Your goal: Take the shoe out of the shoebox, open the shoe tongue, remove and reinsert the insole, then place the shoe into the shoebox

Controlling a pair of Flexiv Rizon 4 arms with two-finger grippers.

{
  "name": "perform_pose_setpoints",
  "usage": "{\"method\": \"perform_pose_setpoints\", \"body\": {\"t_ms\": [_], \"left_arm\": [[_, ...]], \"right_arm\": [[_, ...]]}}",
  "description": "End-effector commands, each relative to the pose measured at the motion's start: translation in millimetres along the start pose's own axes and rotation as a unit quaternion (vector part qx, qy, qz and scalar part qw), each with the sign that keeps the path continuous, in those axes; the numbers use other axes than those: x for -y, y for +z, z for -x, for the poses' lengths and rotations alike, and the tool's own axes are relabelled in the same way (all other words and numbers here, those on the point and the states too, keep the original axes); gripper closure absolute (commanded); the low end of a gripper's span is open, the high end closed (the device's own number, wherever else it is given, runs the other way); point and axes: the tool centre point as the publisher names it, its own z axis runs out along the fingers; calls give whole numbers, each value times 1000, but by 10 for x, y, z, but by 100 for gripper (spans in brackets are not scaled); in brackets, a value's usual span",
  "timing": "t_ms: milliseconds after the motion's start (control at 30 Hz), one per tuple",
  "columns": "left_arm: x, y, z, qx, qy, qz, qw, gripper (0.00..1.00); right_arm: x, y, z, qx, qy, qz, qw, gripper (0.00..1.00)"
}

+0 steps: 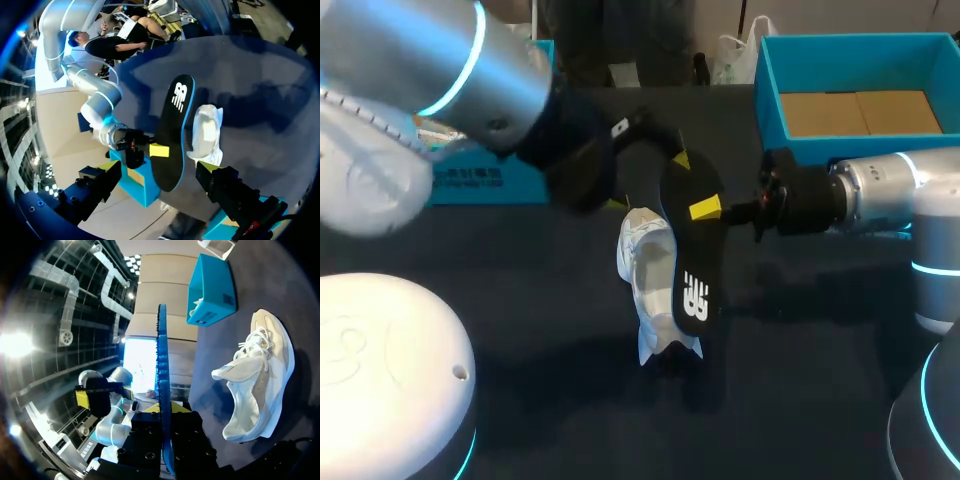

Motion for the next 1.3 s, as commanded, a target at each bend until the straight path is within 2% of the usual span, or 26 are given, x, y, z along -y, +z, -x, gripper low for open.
{"method": "perform_pose_setpoints", "body": {"t_ms": [33,167,333,433,867,933,1033,1067,1100,1300], "left_arm": [[-70,97,89,-170,-8,-9,985,0],[-92,114,108,-198,-5,-19,980,0],[-105,121,149,-221,9,-11,975,0],[-97,140,154,-221,24,2,975,0],[-97,140,154,-221,24,2,975,0],[-105,155,184,-241,14,-31,970,0],[-119,175,213,-258,9,-49,965,0],[-127,179,229,-268,2,-79,960,0],[-137,178,240,-274,3,-68,959,0],[-149,239,244,-304,14,-74,950,0]], "right_arm": [[-13,24,18,1,0,-3,1000,100],[-8,24,14,6,-3,-10,1000,100],[-18,49,12,8,-4,-16,1000,100],[-18,53,17,7,-6,-17,1000,100],[-13,68,35,6,-4,-21,1000,100],[-14,72,37,6,-4,-22,1000,100],[-15,75,37,6,-3,-23,1000,100],[-15,76,37,7,-3,-24,1000,100],[-15,81,38,7,-3,-24,1000,100],[-30,94,38,9,-2,-28,1000,100]]}}
